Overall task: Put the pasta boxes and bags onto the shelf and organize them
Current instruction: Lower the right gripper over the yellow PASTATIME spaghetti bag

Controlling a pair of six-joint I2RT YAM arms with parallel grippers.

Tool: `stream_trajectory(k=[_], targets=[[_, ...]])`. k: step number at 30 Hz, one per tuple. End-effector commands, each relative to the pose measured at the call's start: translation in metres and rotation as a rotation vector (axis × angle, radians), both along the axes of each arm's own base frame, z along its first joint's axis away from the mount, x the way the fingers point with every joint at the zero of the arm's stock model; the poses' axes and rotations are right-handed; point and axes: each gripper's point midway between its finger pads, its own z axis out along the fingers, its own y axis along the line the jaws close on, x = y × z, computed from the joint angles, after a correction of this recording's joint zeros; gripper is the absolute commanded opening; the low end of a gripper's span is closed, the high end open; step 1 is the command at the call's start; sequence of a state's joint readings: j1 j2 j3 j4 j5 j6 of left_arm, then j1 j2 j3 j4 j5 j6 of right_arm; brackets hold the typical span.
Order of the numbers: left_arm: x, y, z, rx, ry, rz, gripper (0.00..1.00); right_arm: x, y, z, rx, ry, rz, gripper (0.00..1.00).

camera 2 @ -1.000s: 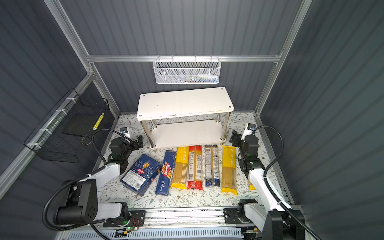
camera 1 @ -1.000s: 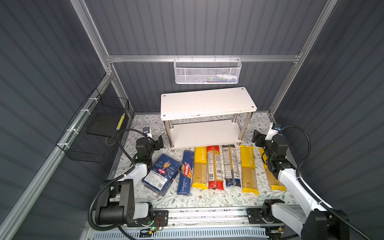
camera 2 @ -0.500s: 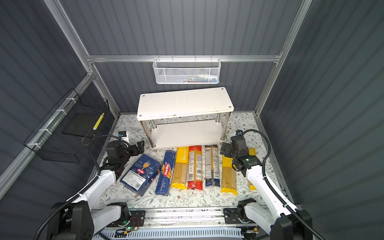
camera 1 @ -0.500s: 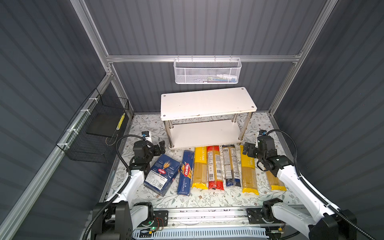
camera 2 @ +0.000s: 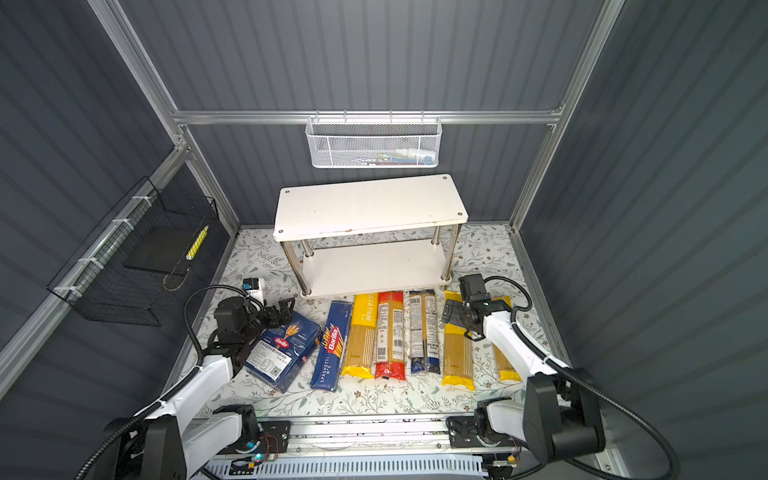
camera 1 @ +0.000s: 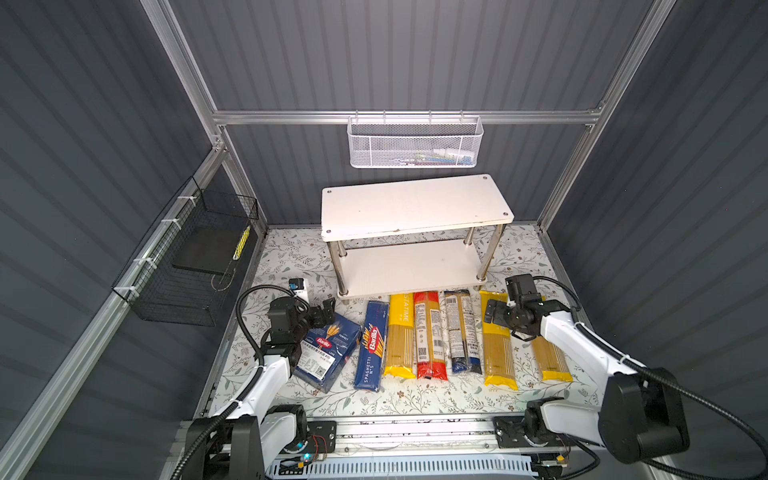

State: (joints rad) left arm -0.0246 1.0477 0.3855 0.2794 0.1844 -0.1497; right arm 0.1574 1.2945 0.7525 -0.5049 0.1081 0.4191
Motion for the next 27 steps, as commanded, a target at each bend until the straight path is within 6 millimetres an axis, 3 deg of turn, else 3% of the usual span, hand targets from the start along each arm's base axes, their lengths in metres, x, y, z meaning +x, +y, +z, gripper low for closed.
stream_trajectory(k=[1, 9, 27], targets=[[0.003, -0.004, 0.005, 0.023, -0.023, -0.03, 0.99, 0.003, 0.004, 0.0, 0.022, 0.034, 0.005, 0.99], [0.004, -0.012, 0.003, 0.018, -0.01, -0.08, 0.99, 0.004, 0.005, -0.011, 0.019, 0.099, 0.027, 0.99], [0.005, -0.01, 0.001, 0.026, 0.007, -0.076, 0.99, -0.022, 0.009, -0.052, 0.048, 0.325, 0.029, 0.99]])
